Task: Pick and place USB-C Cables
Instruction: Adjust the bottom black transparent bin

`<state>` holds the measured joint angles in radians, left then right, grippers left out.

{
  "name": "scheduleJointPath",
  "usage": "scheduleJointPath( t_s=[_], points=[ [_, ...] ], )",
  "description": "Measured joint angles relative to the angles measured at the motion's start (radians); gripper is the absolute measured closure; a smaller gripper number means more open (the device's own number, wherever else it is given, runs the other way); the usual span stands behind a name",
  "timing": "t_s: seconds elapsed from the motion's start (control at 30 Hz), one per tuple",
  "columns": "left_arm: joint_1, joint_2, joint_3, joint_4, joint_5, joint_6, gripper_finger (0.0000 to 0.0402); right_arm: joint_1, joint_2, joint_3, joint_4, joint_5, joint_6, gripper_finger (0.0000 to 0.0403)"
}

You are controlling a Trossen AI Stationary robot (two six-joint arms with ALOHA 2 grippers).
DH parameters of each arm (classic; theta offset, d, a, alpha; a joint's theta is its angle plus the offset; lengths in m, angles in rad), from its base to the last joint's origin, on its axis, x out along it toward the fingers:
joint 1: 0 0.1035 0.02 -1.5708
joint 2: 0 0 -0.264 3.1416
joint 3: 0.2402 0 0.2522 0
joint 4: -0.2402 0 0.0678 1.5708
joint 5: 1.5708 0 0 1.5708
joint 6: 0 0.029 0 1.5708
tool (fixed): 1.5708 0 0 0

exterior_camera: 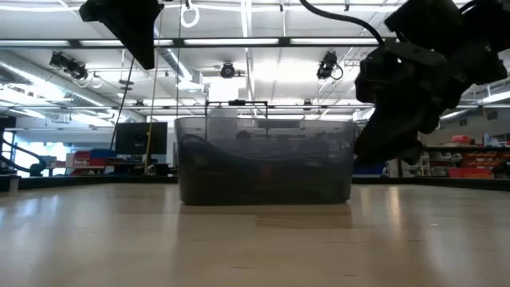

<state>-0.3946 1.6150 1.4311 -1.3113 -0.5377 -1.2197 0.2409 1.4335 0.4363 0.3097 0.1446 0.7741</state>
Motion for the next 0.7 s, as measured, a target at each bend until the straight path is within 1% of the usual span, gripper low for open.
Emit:
scheduleJointPath(
  t_s=[0.13,0.23,0.37,0.47,0.53,0.57,0.63,0.7],
  points=[
    [-0.006,0.0,0.0,-0.002,0.011,0.0,0.0397,0.0,0.038,0.039,0.01,-0.004,0.0,0.0247],
    [-0.008,0.001,0.0,-0.038,0.036,-0.001,0.0397,0.0,0.036,0.075,0.005,-0.028,-0.023,0.0247],
    [-0.015,0.028,0.0,-0.169,0.053,-0.04,0.0397,-0.001,-0.038,0.122,-0.013,-0.033,-0.101,0.0247],
    [-0.024,0.052,0.0,-0.261,0.054,-0.083,0.0397,-0.008,-0.112,0.154,-0.1,-0.014,-0.164,0.0247],
    [-0.026,0.067,-0.011,-0.246,0.051,-0.1,0.0397,-0.012,-0.169,0.176,-0.161,-0.004,-0.203,0.0247],
    [-0.027,0.068,-0.036,-0.221,0.053,-0.107,0.0397,-0.014,-0.196,0.187,-0.181,-0.003,-0.221,0.0247],
    [-0.022,0.069,-0.114,-0.132,0.078,-0.117,0.0397,-0.015,-0.255,0.204,-0.214,-0.004,-0.26,0.0247],
    [-0.017,0.071,-0.209,-0.014,0.137,-0.13,0.0397,-0.015,-0.314,0.227,-0.211,-0.006,-0.311,0.0247]
  ],
)
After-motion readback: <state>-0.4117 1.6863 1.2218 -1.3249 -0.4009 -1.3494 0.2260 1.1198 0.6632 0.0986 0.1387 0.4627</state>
